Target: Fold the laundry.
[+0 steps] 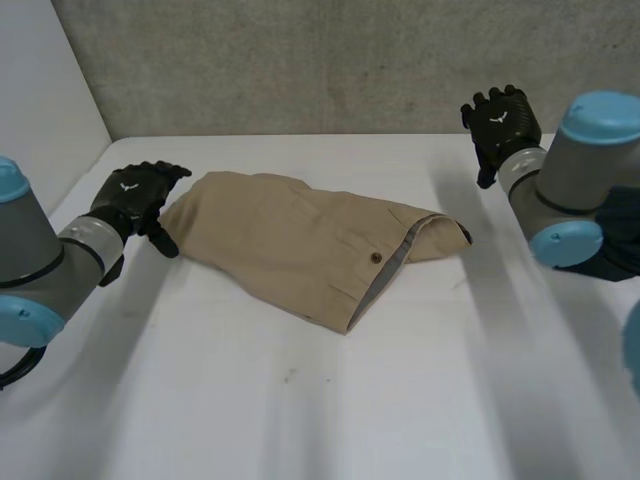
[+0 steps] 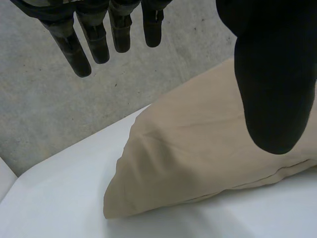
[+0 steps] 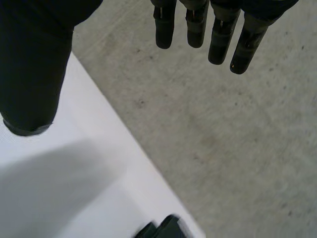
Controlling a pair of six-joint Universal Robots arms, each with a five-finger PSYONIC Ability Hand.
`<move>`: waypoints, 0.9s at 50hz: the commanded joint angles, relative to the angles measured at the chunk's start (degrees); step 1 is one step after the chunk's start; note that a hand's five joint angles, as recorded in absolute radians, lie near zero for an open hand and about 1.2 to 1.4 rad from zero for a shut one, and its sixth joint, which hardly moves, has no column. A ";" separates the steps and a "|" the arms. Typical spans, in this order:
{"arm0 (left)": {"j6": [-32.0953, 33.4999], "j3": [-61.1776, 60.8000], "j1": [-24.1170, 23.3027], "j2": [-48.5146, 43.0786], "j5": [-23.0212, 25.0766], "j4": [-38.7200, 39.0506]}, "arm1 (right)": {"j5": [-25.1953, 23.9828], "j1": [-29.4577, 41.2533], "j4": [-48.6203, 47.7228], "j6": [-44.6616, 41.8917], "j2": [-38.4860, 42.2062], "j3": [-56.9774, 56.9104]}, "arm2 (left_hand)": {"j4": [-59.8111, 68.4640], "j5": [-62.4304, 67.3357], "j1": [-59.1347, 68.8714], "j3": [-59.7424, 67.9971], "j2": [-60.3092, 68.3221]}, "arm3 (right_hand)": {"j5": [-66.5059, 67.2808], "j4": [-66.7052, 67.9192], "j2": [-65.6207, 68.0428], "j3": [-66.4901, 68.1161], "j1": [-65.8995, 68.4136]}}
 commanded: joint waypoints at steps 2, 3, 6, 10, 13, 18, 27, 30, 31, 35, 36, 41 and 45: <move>11.77 6.03 0.72 -6.43 -0.04 0.08 | 1.23 4.42 6.29 10.93 -18.65 22.73 | 1.78 0.15 2.52 1.40 1.74 | -3.96 -3.38 -2.43 -2.22 -1.44; 12.92 6.39 0.82 -6.78 -0.04 0.08 | 1.23 5.12 6.37 11.99 -19.79 24.49 | 1.79 0.15 2.52 1.41 1.74 | -3.96 -3.38 -2.43 -2.22 -1.44; 16.71 7.53 1.43 -8.36 -0.04 0.16 | 1.23 8.37 6.55 15.42 -22.78 30.56 | 1.96 0.32 2.69 1.58 1.91 | -3.96 -3.38 -2.43 -2.22 -1.44; 18.03 9.38 1.61 -11.17 -0.04 0.08 | 1.23 12.77 6.73 18.67 -23.58 35.40 | 3.46 1.83 4.19 3.08 3.42 | -3.56 -2.97 -2.02 -1.81 -1.04; 18.03 10.78 1.61 -12.58 -0.04 0.08 | 1.06 15.31 6.64 21.57 -23.58 36.72 | 7.83 6.20 8.56 7.45 7.79 | -0.02 0.56 1.51 1.72 2.50; 18.03 13.06 1.61 -14.51 0.05 -0.10 | 0.18 19.10 6.73 26.50 -22.71 36.02 | 14.72 13.09 15.46 14.34 14.68 | 1.17 1.75 2.70 2.91 3.69; 18.03 15.53 1.61 -16.45 0.05 -1.07 | -1.05 22.43 6.55 29.14 -12.08 28.92 | 36.92 35.28 37.65 36.54 36.87 | 2.84 3.43 4.38 4.59 5.36; 18.03 16.06 1.52 -16.89 0.05 -1.15 | -0.70 22.88 6.46 29.05 -9.35 26.71 | 43.83 42.19 44.56 43.45 43.79 | 3.18 3.77 4.72 4.93 5.70; 18.03 16.15 1.52 -16.98 0.05 -1.15 | -0.44 22.97 6.46 29.05 -7.52 25.40 | 45.67 44.04 46.41 45.29 45.63 | 3.35 3.94 4.89 5.09 5.87; 18.03 16.15 1.43 -16.98 0.05 -1.15 | 1.31 23.05 6.55 28.88 -3.47 22.41 | 58.92 57.28 59.65 58.54 58.87 | 5.02 5.61 6.56 6.76 7.54; 18.03 16.15 1.35 -16.98 0.05 -1.24 | 1.58 23.05 6.55 28.70 -3.02 21.96 | 63.14 61.51 63.88 62.76 63.10 | 5.53 6.12 7.07 7.28 8.05; 17.86 15.88 0.82 -16.37 -0.13 -1.59 | 2.55 23.32 6.46 28.35 -0.38 19.50 | 68.72 67.08 69.45 68.34 68.67 | 11.41 12.00 12.95 13.15 13.93; 17.77 15.62 0.64 -15.84 -0.21 -1.59 | 2.55 23.32 6.38 28.26 1.03 17.75 | 68.72 67.08 69.45 68.34 68.67 | 22.66 23.25 24.20 24.40 25.18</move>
